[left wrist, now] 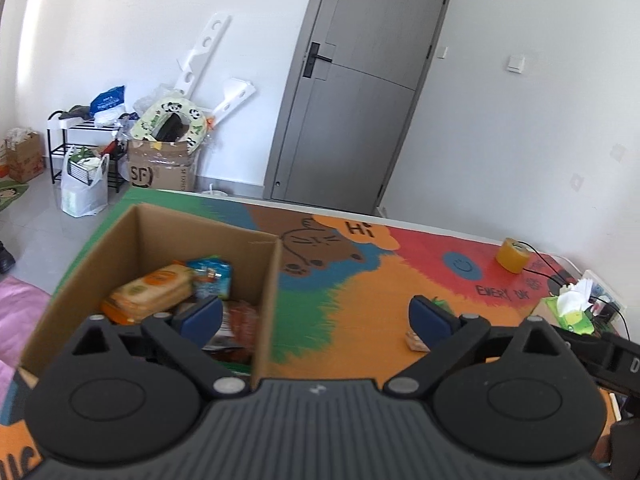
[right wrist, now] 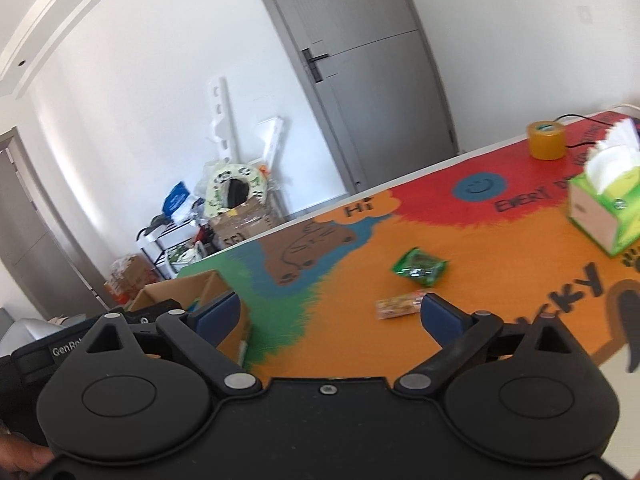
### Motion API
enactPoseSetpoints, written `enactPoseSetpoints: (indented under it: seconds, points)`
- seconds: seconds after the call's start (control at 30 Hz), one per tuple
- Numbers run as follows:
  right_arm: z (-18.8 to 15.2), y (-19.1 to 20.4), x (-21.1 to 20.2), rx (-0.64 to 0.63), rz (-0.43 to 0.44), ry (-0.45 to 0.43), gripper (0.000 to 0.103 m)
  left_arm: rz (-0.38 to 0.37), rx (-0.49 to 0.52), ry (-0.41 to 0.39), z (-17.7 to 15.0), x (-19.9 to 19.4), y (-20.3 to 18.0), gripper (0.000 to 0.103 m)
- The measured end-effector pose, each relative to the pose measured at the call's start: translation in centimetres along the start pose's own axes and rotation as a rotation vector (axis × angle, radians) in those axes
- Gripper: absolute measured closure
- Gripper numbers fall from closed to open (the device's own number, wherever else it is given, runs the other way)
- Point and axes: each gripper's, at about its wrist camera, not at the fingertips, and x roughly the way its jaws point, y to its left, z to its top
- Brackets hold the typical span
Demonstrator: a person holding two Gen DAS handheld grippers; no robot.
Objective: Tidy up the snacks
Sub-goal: 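Move both tools back from the box to the last snacks on the mat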
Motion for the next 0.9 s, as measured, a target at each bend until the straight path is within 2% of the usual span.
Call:
enactPoseSetpoints:
  seconds: [0.5, 0.9]
  points:
    - [0.5, -6.3, -1.7, 0.057, -0.084, -0.013, 0.000, -0.084, 0.051, 0.040, -0.6, 2.8, -5.6, 0.004]
    - [0.5, -9.5, 0.8, 0.122, -0.116, 0.020, 0.000, -0.075, 0.056, 0.084, -1.3, 6.8, -7.8, 0.004]
